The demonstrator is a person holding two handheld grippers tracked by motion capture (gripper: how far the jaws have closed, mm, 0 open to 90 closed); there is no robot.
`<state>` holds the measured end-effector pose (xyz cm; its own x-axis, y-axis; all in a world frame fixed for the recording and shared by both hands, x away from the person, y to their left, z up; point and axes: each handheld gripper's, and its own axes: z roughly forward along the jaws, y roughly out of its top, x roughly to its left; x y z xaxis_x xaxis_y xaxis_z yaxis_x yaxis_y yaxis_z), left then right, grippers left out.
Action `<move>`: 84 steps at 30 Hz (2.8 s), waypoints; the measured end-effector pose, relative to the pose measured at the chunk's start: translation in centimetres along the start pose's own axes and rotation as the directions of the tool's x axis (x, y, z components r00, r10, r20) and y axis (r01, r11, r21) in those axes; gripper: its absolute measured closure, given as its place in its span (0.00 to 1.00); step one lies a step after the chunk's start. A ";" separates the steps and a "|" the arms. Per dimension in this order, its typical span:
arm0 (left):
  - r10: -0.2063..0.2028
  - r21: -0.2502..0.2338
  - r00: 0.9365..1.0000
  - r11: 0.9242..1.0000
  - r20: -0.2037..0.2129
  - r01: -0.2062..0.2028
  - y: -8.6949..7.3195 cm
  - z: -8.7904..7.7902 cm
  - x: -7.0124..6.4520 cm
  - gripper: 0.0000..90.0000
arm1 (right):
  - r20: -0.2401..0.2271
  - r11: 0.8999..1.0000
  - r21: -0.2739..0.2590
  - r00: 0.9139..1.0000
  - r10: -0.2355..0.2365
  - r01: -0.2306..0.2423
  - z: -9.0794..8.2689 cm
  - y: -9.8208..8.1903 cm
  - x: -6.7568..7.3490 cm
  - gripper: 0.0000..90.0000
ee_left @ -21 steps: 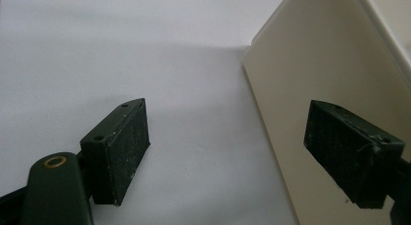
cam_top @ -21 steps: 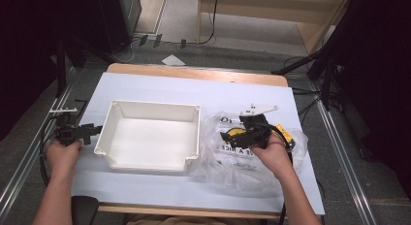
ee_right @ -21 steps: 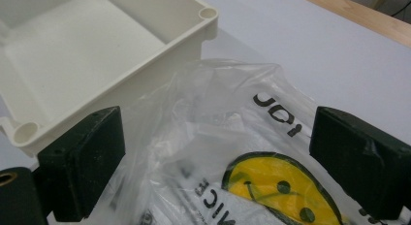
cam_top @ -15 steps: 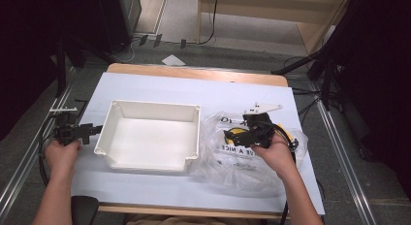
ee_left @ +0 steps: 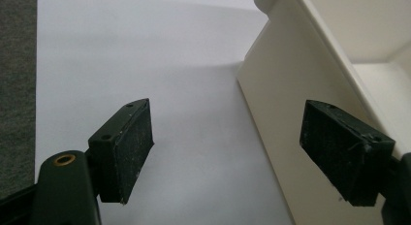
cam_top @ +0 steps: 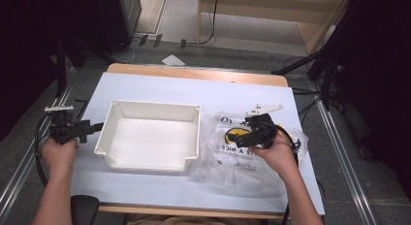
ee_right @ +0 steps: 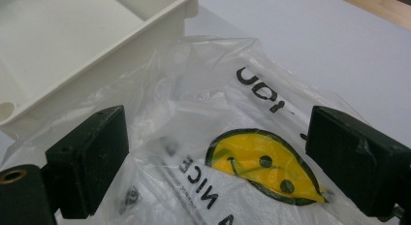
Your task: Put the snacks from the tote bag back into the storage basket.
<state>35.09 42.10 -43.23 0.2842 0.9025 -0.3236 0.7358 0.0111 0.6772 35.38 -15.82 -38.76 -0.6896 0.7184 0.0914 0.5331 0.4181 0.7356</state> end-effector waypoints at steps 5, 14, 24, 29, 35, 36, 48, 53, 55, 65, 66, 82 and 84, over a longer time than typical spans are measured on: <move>0.004 -0.001 1.000 1.000 -0.003 -0.004 0.0 -0.1 0.0 0.23 | -0.001 1.000 0.003 1.000 0.004 -0.004 -0.6 0.0 -0.3 0.15; 0.016 -0.001 1.000 1.000 -0.008 -0.016 0.0 -0.1 -0.1 0.23 | 0.023 1.000 0.005 1.000 -0.003 0.003 -1.9 0.1 -1.1 0.15; 0.008 0.002 1.000 1.000 -0.012 -0.008 0.1 -0.1 0.0 0.24 | 0.057 1.000 0.019 0.998 0.019 -0.020 -4.4 0.1 -2.3 0.28; 0.005 0.006 1.000 1.000 -0.013 -0.005 0.1 0.0 0.0 0.24 | 0.063 0.999 0.024 0.997 0.039 -0.040 -5.4 0.1 -3.0 0.35; 0.005 0.004 1.000 1.000 -0.010 -0.005 0.1 -0.1 0.0 0.24 | 0.099 0.997 0.051 0.993 0.060 -0.066 -6.8 -0.4 -4.3 0.39; 0.005 0.004 1.000 1.000 -0.010 -0.005 0.1 -0.1 0.0 0.24 | 0.099 0.997 0.051 0.993 0.060 -0.066 -6.8 -0.4 -4.3 0.39; 0.002 0.007 1.000 1.000 -0.010 -0.002 0.1 0.0 0.0 0.24 | 0.155 0.986 0.087 0.980 0.127 -0.142 -8.5 -1.5 -6.2 0.38; 0.003 0.007 1.000 1.000 -0.009 -0.003 0.1 0.0 0.0 0.24 | 0.172 0.983 0.100 0.976 0.132 -0.151 -8.5 -2.0 -6.8 0.36; 0.002 0.008 1.000 1.000 -0.010 -0.001 0.1 0.0 0.0 0.24 | 0.172 0.982 0.107 0.976 0.135 -0.155 -8.3 -2.3 -7.1 0.36; 0.002 0.006 1.000 1.000 -0.009 -0.002 0.1 0.0 0.0 0.24 | 0.166 0.969 0.168 0.974 0.154 -0.182 -6.5 -3.6 -8.1 0.36; 0.002 0.006 1.000 1.000 -0.009 -0.002 0.1 0.0 0.0 0.24 | 0.166 0.969 0.168 0.974 0.154 -0.182 -6.5 -3.6 -8.1 0.36; -0.002 0.004 1.000 1.000 -0.008 0.002 0.1 -0.1 0.1 0.24 | 0.167 0.945 0.256 0.973 0.162 -0.201 -4.2 -5.2 -8.6 0.39; -0.002 0.004 1.000 1.000 -0.007 0.002 0.1 -0.1 0.1 0.24 | 0.172 0.944 0.264 0.973 0.154 -0.196 -4.1 -5.2 -8.6 0.39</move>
<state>35.13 42.18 -43.15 0.2785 0.9056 -0.3198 0.7389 0.0107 0.6738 36.50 -26.44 -40.67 -0.5044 0.8590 0.0872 0.7683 0.4005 0.4993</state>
